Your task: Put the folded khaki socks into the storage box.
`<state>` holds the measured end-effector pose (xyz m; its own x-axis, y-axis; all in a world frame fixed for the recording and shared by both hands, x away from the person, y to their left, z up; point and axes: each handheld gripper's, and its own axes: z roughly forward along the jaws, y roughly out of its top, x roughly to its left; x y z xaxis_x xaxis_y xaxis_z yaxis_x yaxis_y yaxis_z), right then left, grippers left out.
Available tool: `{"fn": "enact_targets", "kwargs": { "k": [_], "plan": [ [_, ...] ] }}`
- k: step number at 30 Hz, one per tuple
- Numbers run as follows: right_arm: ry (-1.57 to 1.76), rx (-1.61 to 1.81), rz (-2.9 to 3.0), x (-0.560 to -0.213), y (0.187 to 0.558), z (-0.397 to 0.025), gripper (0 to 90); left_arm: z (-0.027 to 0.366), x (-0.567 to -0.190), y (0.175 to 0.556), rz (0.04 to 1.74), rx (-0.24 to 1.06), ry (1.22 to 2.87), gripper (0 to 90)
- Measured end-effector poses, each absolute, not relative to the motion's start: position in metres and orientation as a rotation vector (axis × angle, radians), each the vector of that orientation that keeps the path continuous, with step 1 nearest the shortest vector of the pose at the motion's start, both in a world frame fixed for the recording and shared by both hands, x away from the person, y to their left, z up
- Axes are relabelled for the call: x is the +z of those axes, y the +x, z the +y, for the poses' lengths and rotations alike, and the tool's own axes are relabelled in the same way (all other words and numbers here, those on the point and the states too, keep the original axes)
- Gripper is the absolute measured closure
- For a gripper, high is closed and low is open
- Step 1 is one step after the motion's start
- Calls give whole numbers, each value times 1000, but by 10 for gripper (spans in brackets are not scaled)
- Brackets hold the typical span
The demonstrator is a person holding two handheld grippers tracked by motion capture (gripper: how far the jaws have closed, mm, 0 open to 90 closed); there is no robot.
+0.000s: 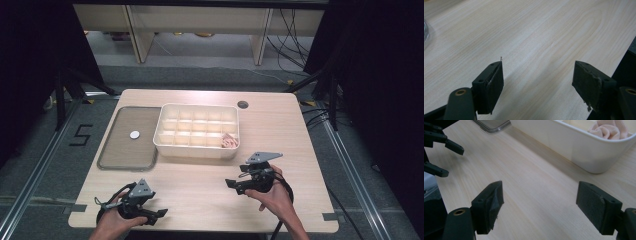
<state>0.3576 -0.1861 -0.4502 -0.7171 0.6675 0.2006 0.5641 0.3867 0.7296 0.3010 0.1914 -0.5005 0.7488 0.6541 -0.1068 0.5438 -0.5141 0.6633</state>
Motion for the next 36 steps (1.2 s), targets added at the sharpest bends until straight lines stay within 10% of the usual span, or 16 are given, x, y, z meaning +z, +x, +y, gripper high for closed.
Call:
{"fn": "enact_targets", "kwargs": {
  "k": [36],
  "plan": [
    [1118,1171,2563,-493,310,-194,171,189,-503,300,860,216,2266,242]
  ]
}}
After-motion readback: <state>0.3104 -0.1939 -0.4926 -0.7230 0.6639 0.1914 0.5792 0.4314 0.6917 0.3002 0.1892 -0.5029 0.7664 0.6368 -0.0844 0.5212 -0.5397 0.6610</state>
